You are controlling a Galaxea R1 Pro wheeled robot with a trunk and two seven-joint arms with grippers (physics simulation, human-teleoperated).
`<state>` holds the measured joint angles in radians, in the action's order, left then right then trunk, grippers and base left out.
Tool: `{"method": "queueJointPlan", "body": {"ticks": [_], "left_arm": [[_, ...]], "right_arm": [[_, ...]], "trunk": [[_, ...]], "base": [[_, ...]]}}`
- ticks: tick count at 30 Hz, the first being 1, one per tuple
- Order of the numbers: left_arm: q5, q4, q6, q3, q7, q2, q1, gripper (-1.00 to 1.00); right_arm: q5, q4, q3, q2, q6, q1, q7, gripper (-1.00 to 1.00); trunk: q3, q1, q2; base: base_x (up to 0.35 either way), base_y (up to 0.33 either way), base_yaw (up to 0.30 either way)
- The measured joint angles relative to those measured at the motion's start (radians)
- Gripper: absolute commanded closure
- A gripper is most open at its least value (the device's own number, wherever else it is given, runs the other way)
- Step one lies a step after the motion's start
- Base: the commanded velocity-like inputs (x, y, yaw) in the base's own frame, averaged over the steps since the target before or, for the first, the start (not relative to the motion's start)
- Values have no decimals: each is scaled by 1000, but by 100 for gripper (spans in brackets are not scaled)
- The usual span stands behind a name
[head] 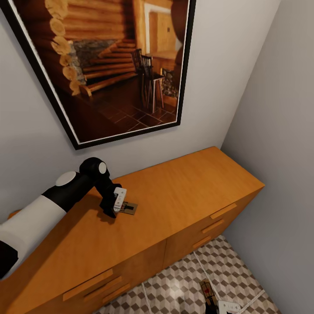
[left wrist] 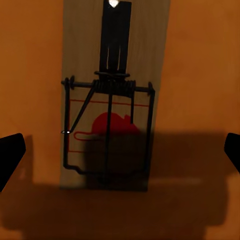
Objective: Take the four mousetraps from the cabinet in the bathroom and place them on the bathroom floor. Make sure all four end up on the same floor surface, and ensure that at least two of them are either under or directly next to the same bathroom sink.
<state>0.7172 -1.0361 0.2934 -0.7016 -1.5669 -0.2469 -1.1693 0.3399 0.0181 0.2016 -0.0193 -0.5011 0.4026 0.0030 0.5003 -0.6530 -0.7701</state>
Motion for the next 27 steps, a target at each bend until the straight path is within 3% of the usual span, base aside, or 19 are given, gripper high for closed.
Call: {"method": "queueJointPlan", "body": {"ticks": [27], "left_arm": [[0,26,0,0,0,4,0,-100]], "right_arm": [[0,0,0,0,0,0,0,100]], "trunk": [[0,0,0]], "base": [[0,0,0]]}}
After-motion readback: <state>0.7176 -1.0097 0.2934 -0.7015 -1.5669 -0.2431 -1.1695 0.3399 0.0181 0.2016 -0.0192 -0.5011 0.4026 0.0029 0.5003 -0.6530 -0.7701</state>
